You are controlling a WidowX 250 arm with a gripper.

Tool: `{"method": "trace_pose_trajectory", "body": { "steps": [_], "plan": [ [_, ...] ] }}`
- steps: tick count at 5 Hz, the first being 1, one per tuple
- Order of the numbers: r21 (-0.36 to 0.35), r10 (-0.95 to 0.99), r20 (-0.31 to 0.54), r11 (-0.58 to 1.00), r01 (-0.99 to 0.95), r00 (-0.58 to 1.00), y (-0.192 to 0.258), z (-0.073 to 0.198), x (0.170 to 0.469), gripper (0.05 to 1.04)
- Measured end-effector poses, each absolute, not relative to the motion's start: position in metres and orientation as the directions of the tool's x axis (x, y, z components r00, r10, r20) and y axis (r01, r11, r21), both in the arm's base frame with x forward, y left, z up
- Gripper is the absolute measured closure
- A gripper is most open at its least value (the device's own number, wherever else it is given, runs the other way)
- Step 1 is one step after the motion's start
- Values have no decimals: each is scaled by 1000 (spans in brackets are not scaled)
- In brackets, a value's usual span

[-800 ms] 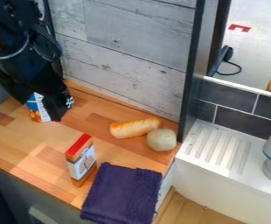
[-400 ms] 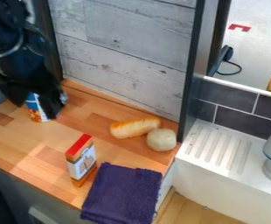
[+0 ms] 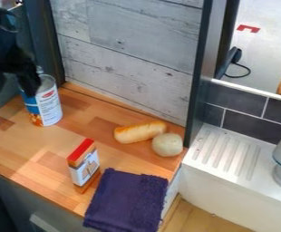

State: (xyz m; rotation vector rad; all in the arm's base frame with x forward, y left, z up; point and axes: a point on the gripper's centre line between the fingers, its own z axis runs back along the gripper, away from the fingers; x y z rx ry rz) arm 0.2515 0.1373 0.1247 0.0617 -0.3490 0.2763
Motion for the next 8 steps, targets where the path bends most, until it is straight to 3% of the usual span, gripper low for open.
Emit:
{"method": "trace_pose_trajectory", "body": {
  "steps": [1,3,6,8],
  "plan": [
    [-18,319,341,943,-333,884,163,121,267,83],
    [7,323,360,937,-349,875,196,120,304,83],
    [20,389,397,902,-431,832,235,81,350,83],
    [25,380,467,897,-441,799,247,76,369,83]
  ]
}}
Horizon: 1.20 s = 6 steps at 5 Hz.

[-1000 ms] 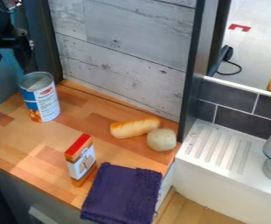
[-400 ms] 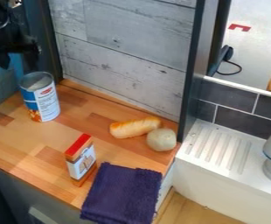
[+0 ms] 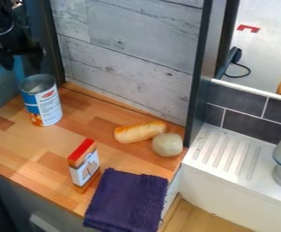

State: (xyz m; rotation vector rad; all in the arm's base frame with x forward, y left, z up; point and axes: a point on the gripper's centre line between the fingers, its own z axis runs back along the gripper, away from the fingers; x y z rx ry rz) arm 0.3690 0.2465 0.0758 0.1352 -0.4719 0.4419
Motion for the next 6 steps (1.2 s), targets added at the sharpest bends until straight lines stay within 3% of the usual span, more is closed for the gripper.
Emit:
{"method": "trace_pose_trajectory", "body": {
  "steps": [3,6],
  "plan": [
    [20,419,502,869,-494,757,237,62,387,83],
    [27,466,485,837,-546,740,227,44,386,83]
  ]
}}
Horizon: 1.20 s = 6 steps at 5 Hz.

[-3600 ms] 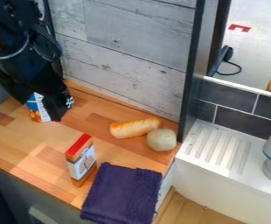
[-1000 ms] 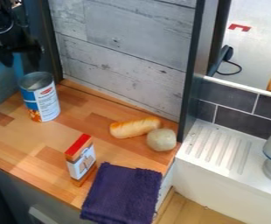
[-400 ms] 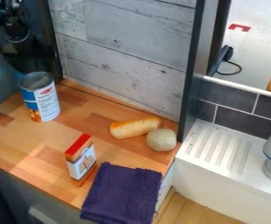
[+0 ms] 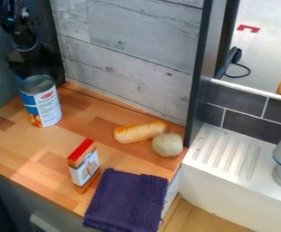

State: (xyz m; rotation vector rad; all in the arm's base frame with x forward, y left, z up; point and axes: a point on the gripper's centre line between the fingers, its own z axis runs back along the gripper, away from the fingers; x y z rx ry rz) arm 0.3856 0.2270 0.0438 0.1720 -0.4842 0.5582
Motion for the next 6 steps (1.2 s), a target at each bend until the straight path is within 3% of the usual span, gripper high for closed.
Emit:
{"method": "trace_pose_trajectory", "body": {
  "steps": [6],
  "plan": [
    [-1,441,431,872,-489,787,163,44,322,83]
  ]
}}
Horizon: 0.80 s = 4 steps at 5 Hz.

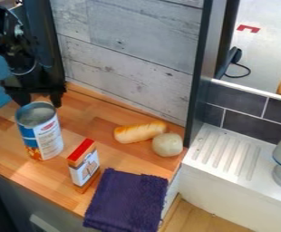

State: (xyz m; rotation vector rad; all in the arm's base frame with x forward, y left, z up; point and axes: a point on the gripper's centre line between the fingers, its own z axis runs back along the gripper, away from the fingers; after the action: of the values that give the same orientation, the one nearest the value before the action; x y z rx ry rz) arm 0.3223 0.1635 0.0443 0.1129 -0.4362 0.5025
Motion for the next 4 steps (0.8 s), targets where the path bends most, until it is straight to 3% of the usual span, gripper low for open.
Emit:
{"method": "trace_pose_trajectory", "body": {
  "steps": [4],
  "plan": [
    [34,365,408,910,-414,837,126,45,297,83]
  ]
}}
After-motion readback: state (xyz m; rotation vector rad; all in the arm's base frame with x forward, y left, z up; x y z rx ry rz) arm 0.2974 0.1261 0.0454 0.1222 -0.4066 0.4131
